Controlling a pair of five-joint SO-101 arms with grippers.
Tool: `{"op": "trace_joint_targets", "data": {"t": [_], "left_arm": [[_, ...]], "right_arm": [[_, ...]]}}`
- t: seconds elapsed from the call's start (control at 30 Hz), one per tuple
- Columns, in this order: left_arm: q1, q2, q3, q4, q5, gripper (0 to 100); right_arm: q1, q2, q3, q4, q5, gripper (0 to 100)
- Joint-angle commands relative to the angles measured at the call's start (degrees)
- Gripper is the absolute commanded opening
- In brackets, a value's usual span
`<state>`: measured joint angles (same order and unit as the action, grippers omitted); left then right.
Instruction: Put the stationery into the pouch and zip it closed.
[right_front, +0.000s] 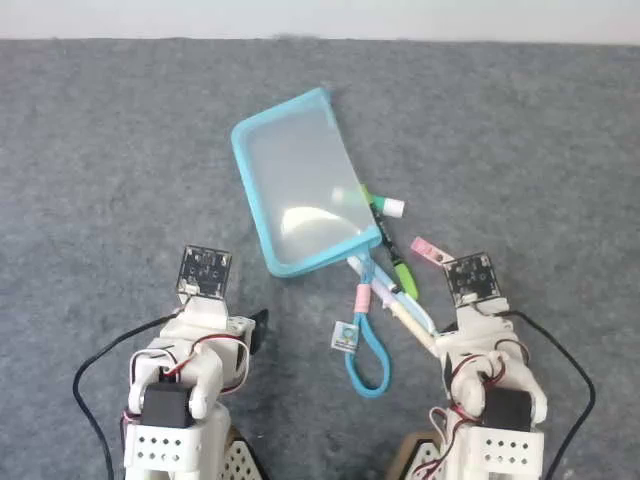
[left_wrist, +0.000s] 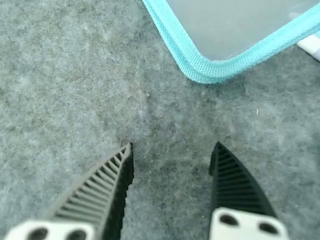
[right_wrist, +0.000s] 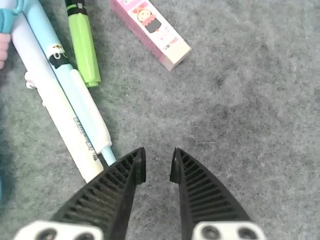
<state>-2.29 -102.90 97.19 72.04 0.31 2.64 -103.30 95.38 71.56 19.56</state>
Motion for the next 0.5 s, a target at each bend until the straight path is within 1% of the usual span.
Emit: {"op": "trace_joint_targets", "data": {"t": [0.0,0.47], "left_arm": [[-0.44,-1.32,-0.66,0.26,0.62,24],[-0.44,-1.32,-0.66,0.26,0.62,24]], "right_arm": [[0.66,-0.31,1.05,0.31,0.79,9.8],[0.66,-0.40,1.05,-0.31,0.79,9.8]]}}
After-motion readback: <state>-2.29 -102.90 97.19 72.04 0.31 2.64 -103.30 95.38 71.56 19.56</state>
